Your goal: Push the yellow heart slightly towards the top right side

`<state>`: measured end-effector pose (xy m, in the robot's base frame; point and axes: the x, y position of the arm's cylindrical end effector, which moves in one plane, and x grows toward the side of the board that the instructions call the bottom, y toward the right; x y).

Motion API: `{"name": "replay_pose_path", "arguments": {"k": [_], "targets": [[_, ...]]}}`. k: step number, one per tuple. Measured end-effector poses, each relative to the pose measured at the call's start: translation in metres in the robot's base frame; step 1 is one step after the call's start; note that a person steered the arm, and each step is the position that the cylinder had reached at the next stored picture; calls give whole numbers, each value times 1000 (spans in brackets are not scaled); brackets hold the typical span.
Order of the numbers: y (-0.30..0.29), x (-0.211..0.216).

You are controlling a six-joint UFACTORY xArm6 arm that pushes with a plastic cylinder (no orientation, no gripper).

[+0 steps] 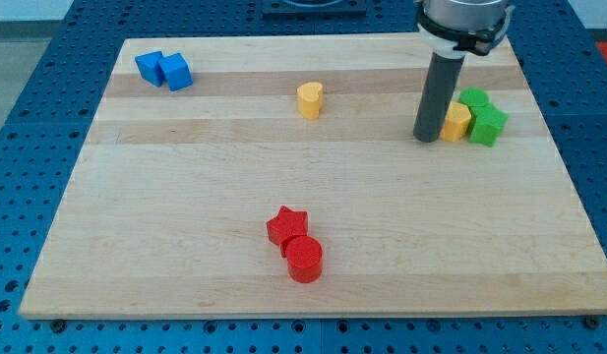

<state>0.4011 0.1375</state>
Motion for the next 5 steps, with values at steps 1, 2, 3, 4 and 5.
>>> {"name": "replay_pose_path", "arguments": {"k": [1,2,3,4,5], "targets": [[-16,0],[-60,1],[-110,1],[-161,1],[-205,2]]}}
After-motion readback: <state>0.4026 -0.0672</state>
